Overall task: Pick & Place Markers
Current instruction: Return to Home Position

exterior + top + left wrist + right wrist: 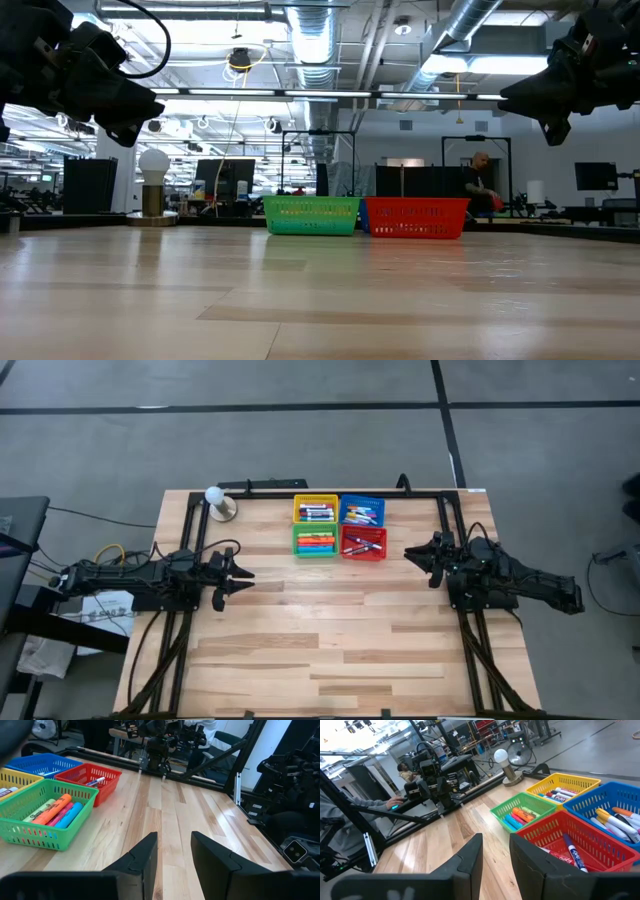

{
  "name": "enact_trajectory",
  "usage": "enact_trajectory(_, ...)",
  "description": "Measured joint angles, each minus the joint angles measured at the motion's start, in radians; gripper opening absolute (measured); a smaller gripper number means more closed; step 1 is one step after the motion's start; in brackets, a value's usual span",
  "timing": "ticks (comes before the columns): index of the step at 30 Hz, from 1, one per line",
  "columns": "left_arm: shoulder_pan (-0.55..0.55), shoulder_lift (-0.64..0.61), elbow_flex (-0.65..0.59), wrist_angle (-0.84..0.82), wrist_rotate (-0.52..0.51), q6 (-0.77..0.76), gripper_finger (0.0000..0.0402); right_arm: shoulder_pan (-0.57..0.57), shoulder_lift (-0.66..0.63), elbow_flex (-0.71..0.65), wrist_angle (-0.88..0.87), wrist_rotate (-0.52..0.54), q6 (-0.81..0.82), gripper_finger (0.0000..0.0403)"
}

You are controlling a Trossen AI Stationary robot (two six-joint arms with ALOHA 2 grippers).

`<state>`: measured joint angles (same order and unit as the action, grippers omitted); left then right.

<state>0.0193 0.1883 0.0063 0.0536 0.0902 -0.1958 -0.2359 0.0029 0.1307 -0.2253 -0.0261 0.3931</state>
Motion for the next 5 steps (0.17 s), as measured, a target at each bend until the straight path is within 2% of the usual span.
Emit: enact_trajectory(5, 0.0, 0.0, 0.0, 0.0, 0.0, 0.0, 0.0117, 0.0, 0.0, 0.0, 0.0, 0.0, 0.0, 0.0086)
